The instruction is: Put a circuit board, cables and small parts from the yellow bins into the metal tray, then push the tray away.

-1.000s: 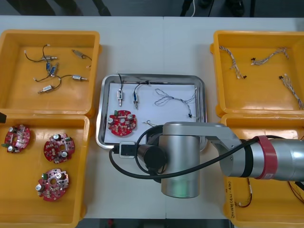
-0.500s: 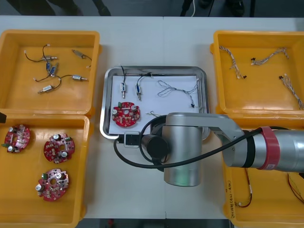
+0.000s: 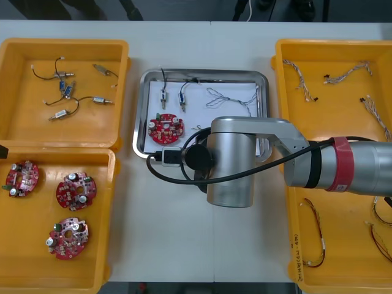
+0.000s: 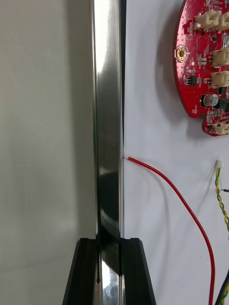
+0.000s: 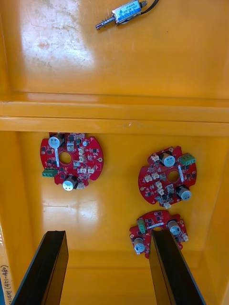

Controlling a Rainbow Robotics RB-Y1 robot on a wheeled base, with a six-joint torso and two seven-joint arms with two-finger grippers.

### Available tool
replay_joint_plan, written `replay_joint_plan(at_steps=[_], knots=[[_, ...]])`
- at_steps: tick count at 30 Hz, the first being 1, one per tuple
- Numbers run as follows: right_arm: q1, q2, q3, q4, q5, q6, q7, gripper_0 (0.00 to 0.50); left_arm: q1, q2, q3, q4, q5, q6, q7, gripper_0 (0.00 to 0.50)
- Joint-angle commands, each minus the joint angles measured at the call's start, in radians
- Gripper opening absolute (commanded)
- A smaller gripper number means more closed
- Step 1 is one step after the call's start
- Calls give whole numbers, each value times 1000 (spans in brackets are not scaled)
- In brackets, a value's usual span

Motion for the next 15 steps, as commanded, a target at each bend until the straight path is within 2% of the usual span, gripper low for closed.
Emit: replay_joint_plan(at_steps=[1, 15], knots=[[-72, -19, 45, 18, -8, -27, 28, 0, 22, -9, 31, -28, -10, 7, -74, 500], [-137, -22, 82, 104, -8, -105, 31, 0, 22, -9, 31, -28, -10, 7, -74, 500]])
